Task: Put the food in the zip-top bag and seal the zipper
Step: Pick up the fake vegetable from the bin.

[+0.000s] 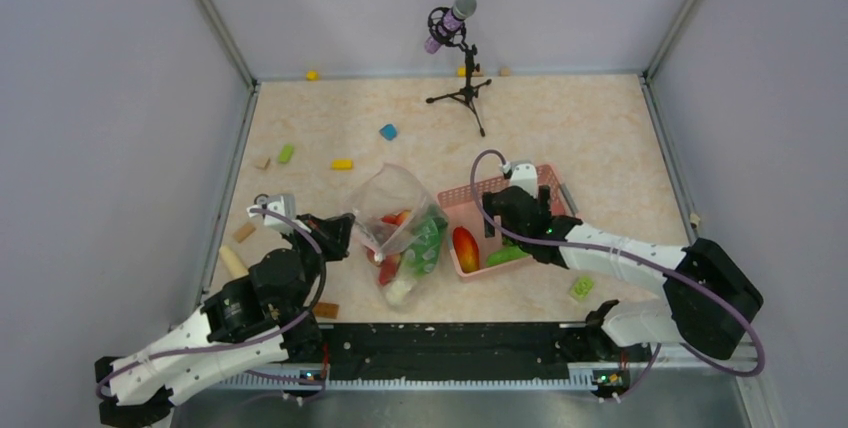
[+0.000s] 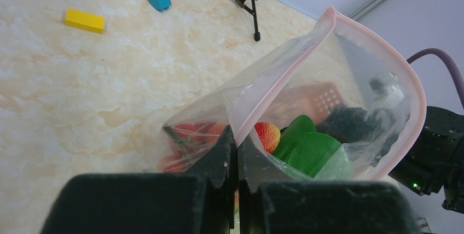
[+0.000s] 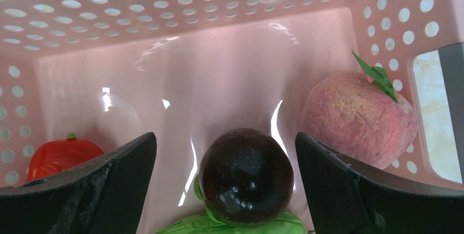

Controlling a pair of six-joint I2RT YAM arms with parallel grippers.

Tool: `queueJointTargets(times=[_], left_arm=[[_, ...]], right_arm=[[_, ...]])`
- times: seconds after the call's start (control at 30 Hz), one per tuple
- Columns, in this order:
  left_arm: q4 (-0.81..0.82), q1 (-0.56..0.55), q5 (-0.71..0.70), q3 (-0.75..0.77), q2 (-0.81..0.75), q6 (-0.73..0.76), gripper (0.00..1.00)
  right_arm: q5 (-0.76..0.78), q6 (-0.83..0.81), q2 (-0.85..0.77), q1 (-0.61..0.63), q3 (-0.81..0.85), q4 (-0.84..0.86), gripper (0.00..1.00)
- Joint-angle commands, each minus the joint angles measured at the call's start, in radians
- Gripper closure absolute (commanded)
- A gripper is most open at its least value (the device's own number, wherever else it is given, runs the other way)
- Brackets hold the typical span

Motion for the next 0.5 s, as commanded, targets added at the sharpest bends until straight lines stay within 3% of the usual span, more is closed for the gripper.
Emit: queueJointTargets(times=[0.0, 0.47], left_arm=[[0.048, 0.005, 0.012, -0.007, 0.013, 0.017, 1.0], [0.066, 0.005, 0.031, -0.017, 0.008, 0.022, 1.0]], right_arm=[[0.017, 0.007, 0.028, -0.003, 0.012, 0.005, 0.04], [0.004, 0.059, 0.133, -0.003, 0.106, -0.148, 0.11]])
